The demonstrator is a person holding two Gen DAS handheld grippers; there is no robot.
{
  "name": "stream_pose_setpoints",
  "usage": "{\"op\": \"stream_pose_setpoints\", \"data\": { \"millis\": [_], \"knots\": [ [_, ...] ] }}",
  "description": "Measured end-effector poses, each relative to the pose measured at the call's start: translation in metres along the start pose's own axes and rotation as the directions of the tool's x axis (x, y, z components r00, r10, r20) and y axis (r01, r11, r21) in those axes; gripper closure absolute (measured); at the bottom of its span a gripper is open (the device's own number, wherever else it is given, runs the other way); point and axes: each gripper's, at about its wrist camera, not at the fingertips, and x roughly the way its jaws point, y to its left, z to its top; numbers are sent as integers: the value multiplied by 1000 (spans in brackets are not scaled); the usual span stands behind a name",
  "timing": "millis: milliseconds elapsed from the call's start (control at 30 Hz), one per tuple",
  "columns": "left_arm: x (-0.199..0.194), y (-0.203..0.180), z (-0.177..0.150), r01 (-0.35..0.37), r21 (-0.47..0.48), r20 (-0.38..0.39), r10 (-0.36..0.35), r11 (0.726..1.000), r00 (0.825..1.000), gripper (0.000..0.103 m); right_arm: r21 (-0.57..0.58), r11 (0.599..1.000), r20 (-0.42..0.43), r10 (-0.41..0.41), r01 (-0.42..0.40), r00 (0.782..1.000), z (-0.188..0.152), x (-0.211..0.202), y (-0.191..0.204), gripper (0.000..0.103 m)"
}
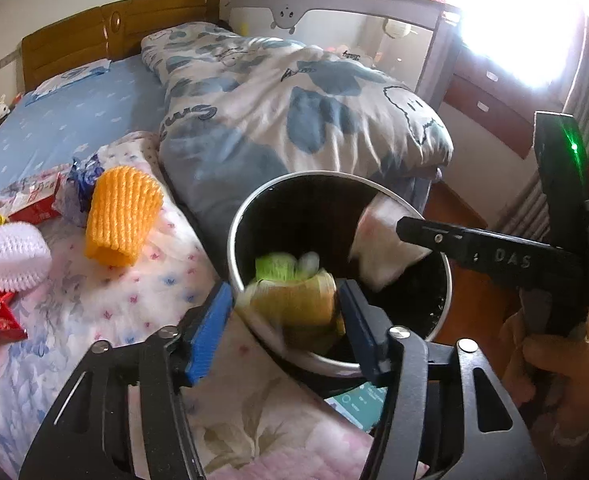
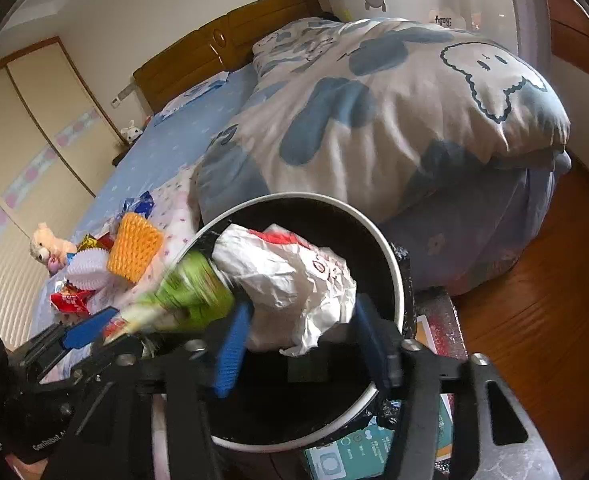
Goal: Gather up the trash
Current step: 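Move both items over the bin and release them inside, then grasp the orange foam fruit net with the right tool while the left tool grasps the red chip bag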
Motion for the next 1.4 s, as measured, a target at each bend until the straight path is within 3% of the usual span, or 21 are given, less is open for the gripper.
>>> {"op": "stream_pose_setpoints", "data": {
  "millis": [67,133,400,700,1100,1400],
  "knots": [
    [-4,3,-3,-5,-15,7,6,1000,1000,33,5,1000,13,-3,3,1000,1,-3,-1,29],
    [-10,8,-8,-8,-27,15,9,1000,1000,31,10,1000,22,-5,5,1000,1,-5,-1,26],
    [-34,48,-38,-58,-124,19,61,991,998,27,7,999,42,32,-32,999,-12,-9,26,21],
    [-63,112,-72,-141,-280,8,149,950,989,27,-59,991,17,121,-119,993,-30,3,89,19],
    [-87,166,-96,-207,-382,3,226,901,974,25,-150,972,-37,176,-180,984,-42,27,160,8],
    [-90,189,-100,-236,-420,-10,255,876,967,24,-178,964,-57,189,-196,980,-39,46,191,7]
  ]
}}
